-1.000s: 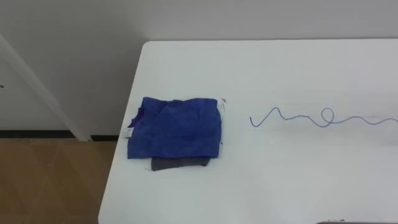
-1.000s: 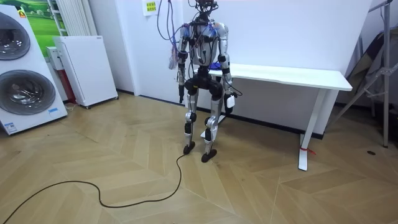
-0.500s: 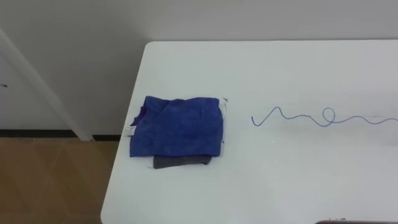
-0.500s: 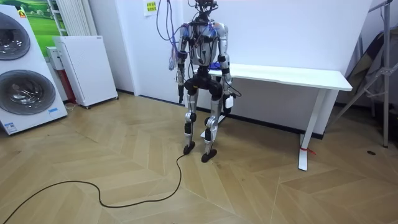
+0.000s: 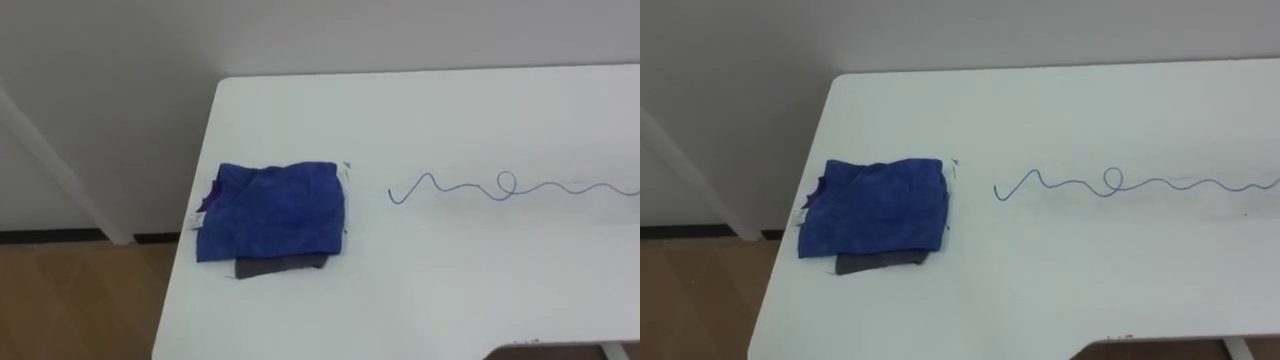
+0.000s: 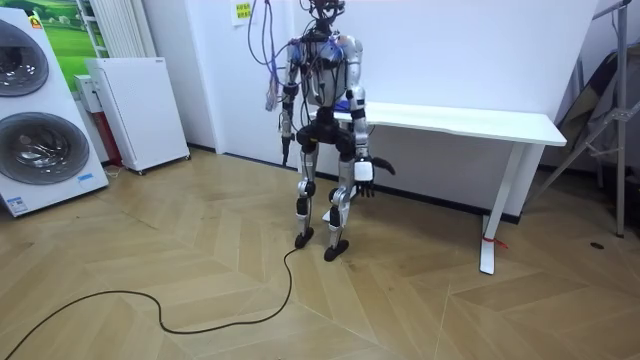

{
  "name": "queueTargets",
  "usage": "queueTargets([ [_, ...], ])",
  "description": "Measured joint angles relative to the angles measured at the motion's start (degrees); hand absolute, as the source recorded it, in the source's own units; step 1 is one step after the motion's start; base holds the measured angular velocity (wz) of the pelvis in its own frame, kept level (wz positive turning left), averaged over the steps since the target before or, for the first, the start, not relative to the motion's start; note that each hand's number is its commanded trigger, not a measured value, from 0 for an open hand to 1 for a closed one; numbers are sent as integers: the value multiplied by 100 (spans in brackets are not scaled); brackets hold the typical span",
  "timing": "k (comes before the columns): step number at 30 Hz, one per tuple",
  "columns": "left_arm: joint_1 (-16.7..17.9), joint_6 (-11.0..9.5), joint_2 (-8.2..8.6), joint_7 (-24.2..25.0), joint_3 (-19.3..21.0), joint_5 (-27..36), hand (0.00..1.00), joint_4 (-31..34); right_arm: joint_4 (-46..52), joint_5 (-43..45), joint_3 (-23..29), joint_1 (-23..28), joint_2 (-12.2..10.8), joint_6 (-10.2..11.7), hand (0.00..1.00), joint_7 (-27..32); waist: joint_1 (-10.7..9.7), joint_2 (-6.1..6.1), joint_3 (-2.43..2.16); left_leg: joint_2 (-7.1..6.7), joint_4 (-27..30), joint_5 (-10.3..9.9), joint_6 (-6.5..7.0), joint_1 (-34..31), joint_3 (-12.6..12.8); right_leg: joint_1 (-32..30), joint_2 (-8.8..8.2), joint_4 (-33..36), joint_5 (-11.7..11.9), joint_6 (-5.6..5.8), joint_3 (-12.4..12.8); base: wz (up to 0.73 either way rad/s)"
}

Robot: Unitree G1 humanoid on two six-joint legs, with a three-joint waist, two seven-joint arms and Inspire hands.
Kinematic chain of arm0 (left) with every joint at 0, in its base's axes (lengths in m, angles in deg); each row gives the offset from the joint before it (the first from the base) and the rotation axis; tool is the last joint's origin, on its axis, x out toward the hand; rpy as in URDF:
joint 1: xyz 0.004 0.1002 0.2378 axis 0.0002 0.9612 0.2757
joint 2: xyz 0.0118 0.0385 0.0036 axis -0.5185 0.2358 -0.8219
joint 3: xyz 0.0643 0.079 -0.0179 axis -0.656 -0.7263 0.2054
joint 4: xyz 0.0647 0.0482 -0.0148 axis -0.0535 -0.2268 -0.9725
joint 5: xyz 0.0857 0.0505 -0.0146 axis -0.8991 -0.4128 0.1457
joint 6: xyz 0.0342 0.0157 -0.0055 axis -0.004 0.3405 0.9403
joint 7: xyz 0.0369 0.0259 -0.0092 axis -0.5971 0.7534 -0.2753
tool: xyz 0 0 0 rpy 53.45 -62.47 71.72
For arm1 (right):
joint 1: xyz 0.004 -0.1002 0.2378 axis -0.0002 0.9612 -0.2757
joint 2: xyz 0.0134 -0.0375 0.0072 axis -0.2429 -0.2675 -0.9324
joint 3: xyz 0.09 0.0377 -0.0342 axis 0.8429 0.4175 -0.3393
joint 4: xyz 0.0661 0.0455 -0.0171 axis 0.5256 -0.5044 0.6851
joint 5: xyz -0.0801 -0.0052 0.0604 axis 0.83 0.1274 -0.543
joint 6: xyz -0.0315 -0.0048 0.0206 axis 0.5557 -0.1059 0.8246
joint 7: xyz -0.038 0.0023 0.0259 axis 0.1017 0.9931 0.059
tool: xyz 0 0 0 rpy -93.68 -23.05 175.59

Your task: Wipe table

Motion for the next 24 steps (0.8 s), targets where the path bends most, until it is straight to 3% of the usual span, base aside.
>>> queueTargets([
  [2,22,2,-90,-37,168,-4,0,2,6,-386,621,19,8,-46,0,285,-143,-100,-10,-1,1,0,0,-2,-6,-16,0,14,-11,12,36,-2],
  [5,37,12,-171,-104,278,-13,0,5,13,-709,1086,-45,112,-55,0,570,-258,-210,-29,-5,12,0,2,14,4,-22,8,35,-11,13,72,-6],
  [7,15,28,-259,-130,334,-137,0,13,171,-729,1386,-215,329,-47,0,892,-276,-296,-21,-6,93,-25,32,-2,14,-69,6,115,-13,17,173,-21],
  [11,12,25,-327,-165,386,-199,0,110,742,-524,1505,-485,695,77,0,1567,-270,-315,-23,-18,180,-61,52,-90,17,-189,-7,216,-12,42,226,-10],
  [13,15,25,-341,-209,385,-243,0,212,1083,-100,1516,-742,883,167,0,2048,-261,-323,-26,-18,190,-63,55,-146,16,-233,-3,207,7,51,237,6],
  [18,-20,21,-348,-224,26,-518,0,307,2537,1311,1227,-1058,951,248,0,2888,-219,-289,-51,-18,212,-62,56,-214,13,-284,4,218,9,47,250,2],
  [24,-97,-125,-355,-255,-175,-952,0,314,4541,4014,521,-1148,964,346,0,3783,76,-197,-55,-19,185,-60,58,-296,3,-426,5,332,13,44,230,-3],
])
